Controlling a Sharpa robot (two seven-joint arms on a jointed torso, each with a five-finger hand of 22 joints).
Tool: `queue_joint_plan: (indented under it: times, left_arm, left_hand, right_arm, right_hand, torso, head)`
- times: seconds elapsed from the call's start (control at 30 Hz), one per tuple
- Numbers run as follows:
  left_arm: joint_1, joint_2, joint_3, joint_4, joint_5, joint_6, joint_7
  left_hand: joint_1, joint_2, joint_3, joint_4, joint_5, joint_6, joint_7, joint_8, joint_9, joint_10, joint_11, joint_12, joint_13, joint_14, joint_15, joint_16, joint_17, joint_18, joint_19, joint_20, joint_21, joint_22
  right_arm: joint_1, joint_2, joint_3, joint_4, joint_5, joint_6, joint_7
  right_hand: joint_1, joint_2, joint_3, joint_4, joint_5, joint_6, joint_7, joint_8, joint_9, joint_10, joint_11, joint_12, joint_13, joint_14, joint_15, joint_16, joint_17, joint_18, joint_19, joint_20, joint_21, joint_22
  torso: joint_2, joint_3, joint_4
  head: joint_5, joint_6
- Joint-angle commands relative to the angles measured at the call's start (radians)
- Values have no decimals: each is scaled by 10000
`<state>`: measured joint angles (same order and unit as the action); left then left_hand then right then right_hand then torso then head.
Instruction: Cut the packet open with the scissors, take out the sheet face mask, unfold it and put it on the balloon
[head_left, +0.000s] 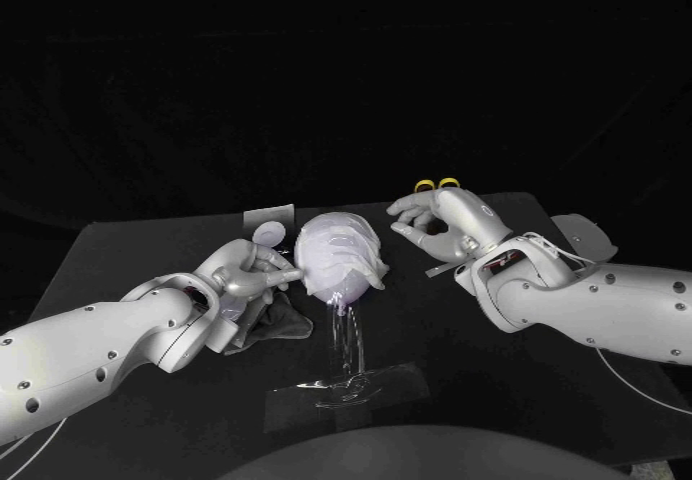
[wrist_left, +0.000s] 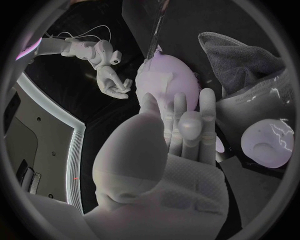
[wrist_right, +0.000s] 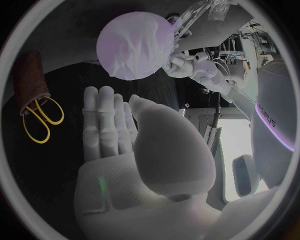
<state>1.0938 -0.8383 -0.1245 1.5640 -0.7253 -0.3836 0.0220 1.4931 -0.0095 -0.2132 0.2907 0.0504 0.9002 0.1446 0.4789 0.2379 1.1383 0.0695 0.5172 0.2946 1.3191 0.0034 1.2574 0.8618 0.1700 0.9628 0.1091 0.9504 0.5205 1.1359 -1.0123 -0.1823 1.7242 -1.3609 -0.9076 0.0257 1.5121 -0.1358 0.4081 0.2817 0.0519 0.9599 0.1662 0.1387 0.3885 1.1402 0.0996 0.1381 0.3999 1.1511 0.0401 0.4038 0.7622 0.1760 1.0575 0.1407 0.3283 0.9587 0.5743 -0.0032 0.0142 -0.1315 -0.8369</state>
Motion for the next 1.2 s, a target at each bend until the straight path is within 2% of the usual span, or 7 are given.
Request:
queue_joint_plan:
  times: [0.03, 0.27, 0.57, 0.8, 0.93, 1.07, 1.2]
  left_arm:
    - [0, 102, 3, -3, 230, -133, -500]
    - [-3, 263, -2, -38, 41, 35, -675]
    - [-4, 404, -2, -18, -103, 305, -750]
    - [-4, 454, -2, -30, -227, 447, -907]
    - [-4, 487, -2, -31, -330, 596, -1047]
    - [-4, 507, -2, -21, -397, 690, -1141]
    - [-4, 515, -2, -12, -466, 820, -1262]
  left_hand:
    - [-98, 21, -109, 0, -17, -1, -50, 73, 16, -80, -26, 68, 44, -25, -6, 7, -74, 110, -98, 13, 68, 59]
    - [-32, 59, -299, -15, -17, 59, -85, 145, 35, -95, -57, 216, 141, -33, -26, 43, -60, 113, -217, 14, 210, 168]
    - [42, 159, -470, -3, -18, 191, -164, 222, 49, -61, -119, 293, 188, -7, -76, 104, -17, 117, -314, 10, 331, 261]
    - [-86, 240, -681, 10, -20, 166, -139, 177, 13, -117, -100, 234, 165, -11, -69, 126, -20, 116, -385, 9, 417, 327]
    - [-176, 339, -807, 12, -21, 226, -138, 185, 5, -63, -101, 232, 161, 53, -67, 206, 97, 117, -421, 10, 478, 371]
    - [-205, 392, -870, 10, -20, 270, -151, 194, 1, -18, -113, 235, 160, 82, -75, 243, 145, 119, -438, 10, 511, 394]
    - [-225, 489, -991, 4, -20, 361, -182, 210, -7, 80, -145, 234, 153, 207, -104, 383, 382, 124, -451, 3, 586, 443]
  right_arm:
    - [128, 176, 11, -172, 1855, -169, 1395]
    - [324, 740, 17, -787, 3406, 522, 2037]
    - [392, 1536, 18, -1743, 4341, 1672, 2228]
    - [406, 1962, 18, -2257, 4643, 2575, 2189]
    - [409, 2236, 17, -2546, 4819, 3123, 2143]
    - [409, 2443, 14, -2745, 5002, 3364, 2171]
    - [403, 2676, 13, -2938, 5115, 3570, 2199]
  right_hand:
    - [-253, -72, 85, 21, 16, -130, 152, -128, -63, -85, 169, -394, -626, -397, 196, -764, -496, 13, -264, 156, -556, -523]
    - [-1177, -307, -676, 0, -25, -910, 643, -650, -442, -1361, 789, -715, -2181, -2050, 997, -2822, -2155, -20, -1120, 898, -2510, -2679]
    - [-1617, -56, -2373, 29, 40, -2775, 950, -775, -1284, -2527, 1223, -763, -3372, -3219, 1517, -3407, -3900, -93, -2990, 1447, -2685, -5233]
    - [-2389, 767, -4246, 83, 446, -3802, 947, -822, -1862, -4270, 1291, -838, -3446, -5047, 1659, -3488, -5318, -303, -3886, 1487, -2665, -6419]
    - [-3150, 1513, -4698, 106, 1202, -3899, 1041, -812, -2001, -4415, 1355, -843, -3452, -5209, 1735, -3489, -5618, -406, -5316, 1498, -2762, -7229]
    - [-3602, 2060, -4924, 118, 1591, -3934, 1118, -813, -2094, -4496, 1420, -847, -3456, -5248, 1800, -3492, -5789, -426, -5510, 1502, -2752, -7409]
    - [-3815, 2330, -5114, 112, 1723, -4019, 1136, -830, -2186, -4596, 1437, -858, -3465, -5325, 1815, -3504, -5930, -443, -5627, 1505, -2752, -7529]
  torso:
    - [2, -3, 0]
    - [-3, -2, 6]
    - [-2, -7, 3]
    - [-4, -4, -3]
    - [-10, -2, 4]
    - [-7, -3, 8]
    - [-5, -4, -2]
  head:
    - [14, -12]
    - [28, -3]
    - [38, -6]
    - [15, 2]
    - [9, 2]
    - [-18, 39]
    - [-45, 63]
